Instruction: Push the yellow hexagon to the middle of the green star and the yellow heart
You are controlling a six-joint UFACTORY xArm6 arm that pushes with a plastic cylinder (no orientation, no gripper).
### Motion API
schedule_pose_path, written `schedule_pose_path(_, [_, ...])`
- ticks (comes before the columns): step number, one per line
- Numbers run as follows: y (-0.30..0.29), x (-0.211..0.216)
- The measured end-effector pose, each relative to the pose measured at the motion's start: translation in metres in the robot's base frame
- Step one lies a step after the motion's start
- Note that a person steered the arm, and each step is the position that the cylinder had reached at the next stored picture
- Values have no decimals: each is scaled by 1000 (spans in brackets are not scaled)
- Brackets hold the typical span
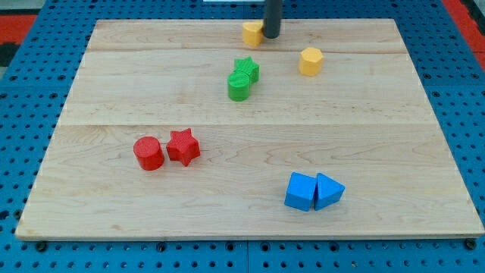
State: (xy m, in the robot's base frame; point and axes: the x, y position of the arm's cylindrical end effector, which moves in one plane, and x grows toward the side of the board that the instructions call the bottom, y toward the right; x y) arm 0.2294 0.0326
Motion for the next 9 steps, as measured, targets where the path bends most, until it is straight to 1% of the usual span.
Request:
schedule_pose_path(1, [50,-5])
schedule_pose_path(2, [172,4])
schedule_pose_path(3, [220,75])
schedule_pose_path(4, [163,95])
schedule_pose_path(5, [104,94])
schedule_pose_path(6, [56,73])
schedule_pose_path(7, [95,67])
schedule_pose_path(8, [106,62])
schedule_pose_path(9, [57,58])
